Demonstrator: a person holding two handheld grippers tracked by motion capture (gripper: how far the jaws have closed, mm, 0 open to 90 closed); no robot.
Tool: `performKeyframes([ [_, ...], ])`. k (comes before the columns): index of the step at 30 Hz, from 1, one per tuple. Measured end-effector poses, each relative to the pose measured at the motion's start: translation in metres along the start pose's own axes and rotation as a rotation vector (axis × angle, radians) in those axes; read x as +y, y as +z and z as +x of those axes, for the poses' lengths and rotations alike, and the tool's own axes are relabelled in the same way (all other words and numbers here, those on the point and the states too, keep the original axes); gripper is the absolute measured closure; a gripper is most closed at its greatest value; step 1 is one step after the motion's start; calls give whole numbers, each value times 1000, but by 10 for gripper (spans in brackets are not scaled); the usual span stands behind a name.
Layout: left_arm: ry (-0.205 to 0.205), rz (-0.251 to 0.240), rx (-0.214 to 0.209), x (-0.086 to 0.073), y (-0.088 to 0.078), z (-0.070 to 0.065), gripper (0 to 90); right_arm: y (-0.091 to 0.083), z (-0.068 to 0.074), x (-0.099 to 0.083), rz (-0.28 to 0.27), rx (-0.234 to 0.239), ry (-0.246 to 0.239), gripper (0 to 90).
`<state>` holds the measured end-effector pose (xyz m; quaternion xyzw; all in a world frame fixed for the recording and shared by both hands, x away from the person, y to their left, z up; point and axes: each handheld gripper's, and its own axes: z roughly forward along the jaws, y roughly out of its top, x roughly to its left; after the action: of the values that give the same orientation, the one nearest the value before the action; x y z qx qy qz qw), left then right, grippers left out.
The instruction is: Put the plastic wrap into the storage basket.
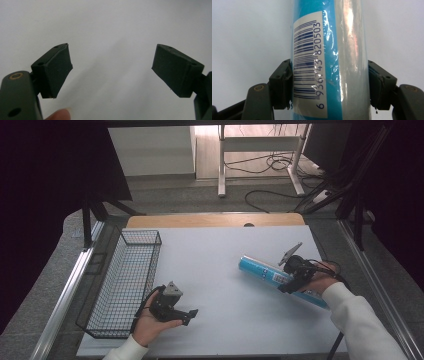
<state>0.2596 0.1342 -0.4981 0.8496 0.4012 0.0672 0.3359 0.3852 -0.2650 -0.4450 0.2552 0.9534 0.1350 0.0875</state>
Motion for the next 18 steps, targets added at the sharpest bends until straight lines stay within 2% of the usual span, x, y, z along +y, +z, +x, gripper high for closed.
performKeyframes([
  [1, -2, -3, 1, 0, -1, 0, 155, -4, 5, 4, -18, 4, -15, 325],
  [4, -5, -9, 2, 0, -2, 0, 155, -7, 9, 7, -32, 13, -22, 325],
  [7, -14, -33, 6, 1, -6, 1, 154, -14, 20, 15, -74, 18, -57, 325],
  [9, -16, -39, 6, 1, -7, 0, 153, -16, 22, 17, -81, 31, -56, 325],
  [11, -9, -62, 11, 3, -12, 0, 153, -18, 31, 23, -94, 48, -88, 325],
  [12, -9, -62, 11, 3, -12, 0, 153, -18, 31, 23, -94, 48, -88, 325],
  [13, -2, -82, 10, 5, -17, -2, 153, -18, 37, 29, -95, 57, -115, 325],
  [14, -2, -82, 10, 5, -17, -2, 153, -18, 37, 29, -95, 57, -115, 325],
  [15, 4, -91, 12, 7, -21, -3, 154, -18, 42, 34, -100, 66, -142, 325],
  [18, 20, -115, 9, 12, -30, -5, 159, -17, 47, 38, -108, 80, -162, 325],
])
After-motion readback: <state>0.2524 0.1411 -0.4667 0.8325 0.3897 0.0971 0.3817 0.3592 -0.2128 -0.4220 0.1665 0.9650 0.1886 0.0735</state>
